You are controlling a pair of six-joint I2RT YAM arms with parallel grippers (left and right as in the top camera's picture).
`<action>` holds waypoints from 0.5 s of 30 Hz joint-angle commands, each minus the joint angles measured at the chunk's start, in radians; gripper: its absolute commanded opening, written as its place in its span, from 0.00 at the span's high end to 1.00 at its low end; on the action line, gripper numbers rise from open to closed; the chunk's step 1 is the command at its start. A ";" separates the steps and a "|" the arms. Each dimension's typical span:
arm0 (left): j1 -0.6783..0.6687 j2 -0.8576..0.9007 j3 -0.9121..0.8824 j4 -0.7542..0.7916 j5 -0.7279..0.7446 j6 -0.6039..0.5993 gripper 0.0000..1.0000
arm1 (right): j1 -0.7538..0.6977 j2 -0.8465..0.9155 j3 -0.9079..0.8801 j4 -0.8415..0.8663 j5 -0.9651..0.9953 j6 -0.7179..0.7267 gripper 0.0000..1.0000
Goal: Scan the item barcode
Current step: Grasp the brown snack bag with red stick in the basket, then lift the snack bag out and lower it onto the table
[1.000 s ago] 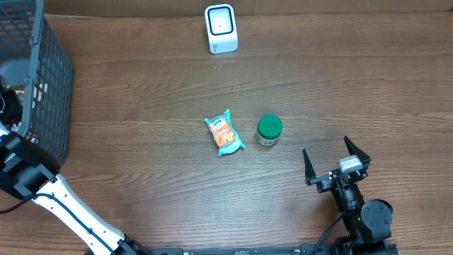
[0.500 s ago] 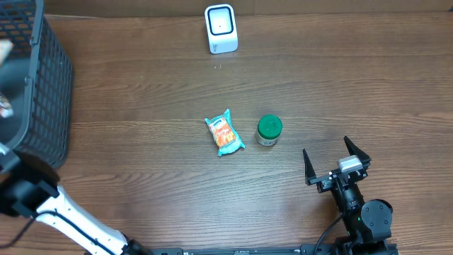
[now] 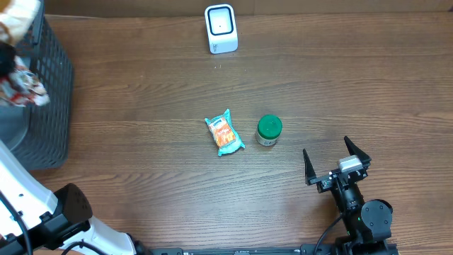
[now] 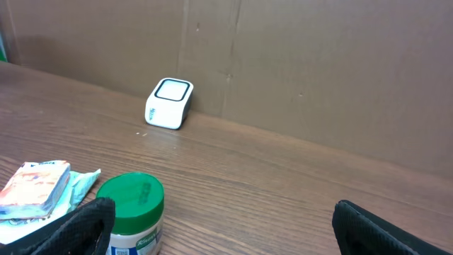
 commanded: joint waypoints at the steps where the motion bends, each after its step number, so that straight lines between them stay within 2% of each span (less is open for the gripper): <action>1: -0.048 -0.013 0.005 -0.089 -0.003 -0.050 0.96 | 0.000 -0.007 -0.011 0.004 0.002 -0.001 0.00; 7: -0.158 -0.019 -0.083 -0.102 0.013 -0.125 0.96 | 0.000 -0.007 -0.011 0.004 0.002 -0.001 0.00; 11: -0.279 -0.018 -0.203 -0.101 0.004 -0.150 0.96 | 0.000 -0.007 -0.011 0.004 0.002 -0.001 0.00; 15: -0.396 -0.018 -0.320 -0.099 -0.078 -0.216 0.96 | 0.000 -0.007 -0.011 0.004 0.002 -0.001 0.00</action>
